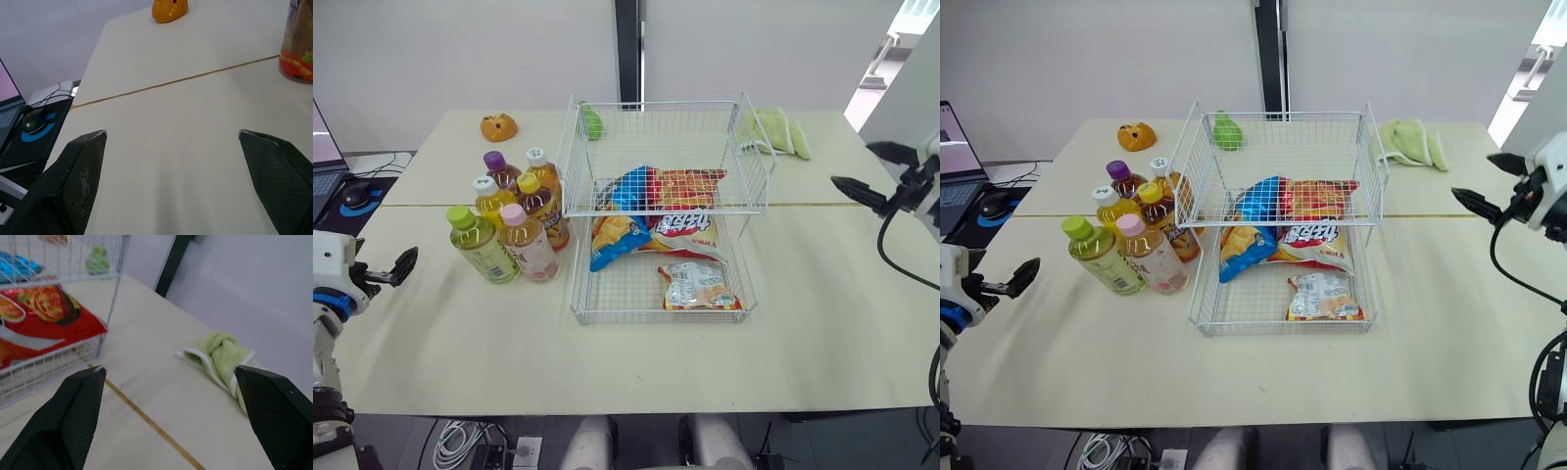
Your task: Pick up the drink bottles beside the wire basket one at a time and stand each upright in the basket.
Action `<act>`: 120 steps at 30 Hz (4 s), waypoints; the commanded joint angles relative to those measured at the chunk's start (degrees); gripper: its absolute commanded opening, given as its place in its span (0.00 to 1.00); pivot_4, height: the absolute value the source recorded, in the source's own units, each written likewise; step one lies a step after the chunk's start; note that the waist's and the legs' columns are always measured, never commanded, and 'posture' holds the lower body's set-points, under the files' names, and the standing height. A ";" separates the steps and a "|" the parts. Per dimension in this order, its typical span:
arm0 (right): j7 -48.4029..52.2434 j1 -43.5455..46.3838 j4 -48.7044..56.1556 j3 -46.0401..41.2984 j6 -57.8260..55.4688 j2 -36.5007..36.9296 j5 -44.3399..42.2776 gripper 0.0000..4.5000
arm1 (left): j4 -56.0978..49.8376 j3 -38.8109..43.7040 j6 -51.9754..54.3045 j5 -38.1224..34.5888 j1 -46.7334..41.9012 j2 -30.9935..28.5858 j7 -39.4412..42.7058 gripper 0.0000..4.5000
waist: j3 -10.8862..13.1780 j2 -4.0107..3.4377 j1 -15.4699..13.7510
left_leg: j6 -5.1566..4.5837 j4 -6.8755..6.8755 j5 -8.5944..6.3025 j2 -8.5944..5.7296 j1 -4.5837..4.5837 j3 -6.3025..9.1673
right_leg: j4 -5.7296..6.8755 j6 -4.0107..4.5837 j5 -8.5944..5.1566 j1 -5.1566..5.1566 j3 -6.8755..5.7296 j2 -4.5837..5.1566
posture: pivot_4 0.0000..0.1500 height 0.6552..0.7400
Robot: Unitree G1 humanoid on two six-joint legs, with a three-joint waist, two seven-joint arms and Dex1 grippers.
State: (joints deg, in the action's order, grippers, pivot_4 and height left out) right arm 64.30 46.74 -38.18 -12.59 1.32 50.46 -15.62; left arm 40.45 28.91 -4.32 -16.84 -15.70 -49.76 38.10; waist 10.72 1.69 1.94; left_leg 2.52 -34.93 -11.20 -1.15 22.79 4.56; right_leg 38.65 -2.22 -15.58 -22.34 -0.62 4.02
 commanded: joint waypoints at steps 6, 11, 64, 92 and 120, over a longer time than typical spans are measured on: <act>-0.01 8.09 29.15 1.16 -22.15 -3.28 -14.43 1.00 | -1.68 0.42 -0.99 -0.89 -0.41 3.00 -0.88 0.99 | 0.05 -0.08 -0.19 | 0.00 -0.03 0.00 0.04 0.05 0.05 | 0.10 -0.01 0.00 -0.06 -0.03 0.05 | 1.00 1.00; -1.31 11.73 39.96 2.19 -32.89 -5.07 -22.34 1.00 | -1.96 0.25 -0.94 -0.75 -0.39 3.81 -1.09 0.99 | 0.01 -0.02 -0.23 | 0.01 -0.02 -0.01 0.05 0.07 0.11 | 0.07 0.00 0.00 -0.07 -0.06 0.05 | 1.00 1.00; 5.47 13.54 44.78 12.19 -42.30 -16.25 -31.98 1.00 | -76.09 17.84 24.50 -29.96 43.94 22.12 -16.19 0.99 | 0.00 0.00 -0.64 | 0.11 -0.01 -0.07 0.86 0.14 -0.02 | -0.70 0.62 0.07 0.00 -0.01 -0.78 | 1.00 1.00; 1.53 13.00 48.65 9.30 -44.28 -13.40 -32.13 1.00 | -51.55 0.03 31.03 -18.00 9.47 8.13 -12.71 0.99 | 0.06 -0.09 -0.35 | 0.17 0.02 -0.12 0.83 0.14 -0.05 | -0.68 0.49 0.26 -0.05 0.01 -0.99 | 1.00 1.00; -2.07 12.50 51.36 8.62 -46.40 -12.40 -33.75 1.00 | -45.63 -2.46 29.65 -14.31 4.28 9.82 -8.89 0.31 | 0.06 -0.09 -0.32 | 0.17 0.02 -0.12 0.84 0.13 -0.05 | -0.67 0.47 0.26 -0.04 0.02 -0.96 | 1.00 1.00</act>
State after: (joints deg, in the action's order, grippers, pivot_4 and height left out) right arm 62.36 58.79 11.70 -2.09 -45.45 37.21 -48.54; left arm -4.91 25.65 25.21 -31.48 -11.78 -39.83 28.96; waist 10.78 1.60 1.63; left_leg 2.69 -34.91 -11.32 -0.30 22.92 4.52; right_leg 37.98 -1.74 -15.32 -22.38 -0.61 3.06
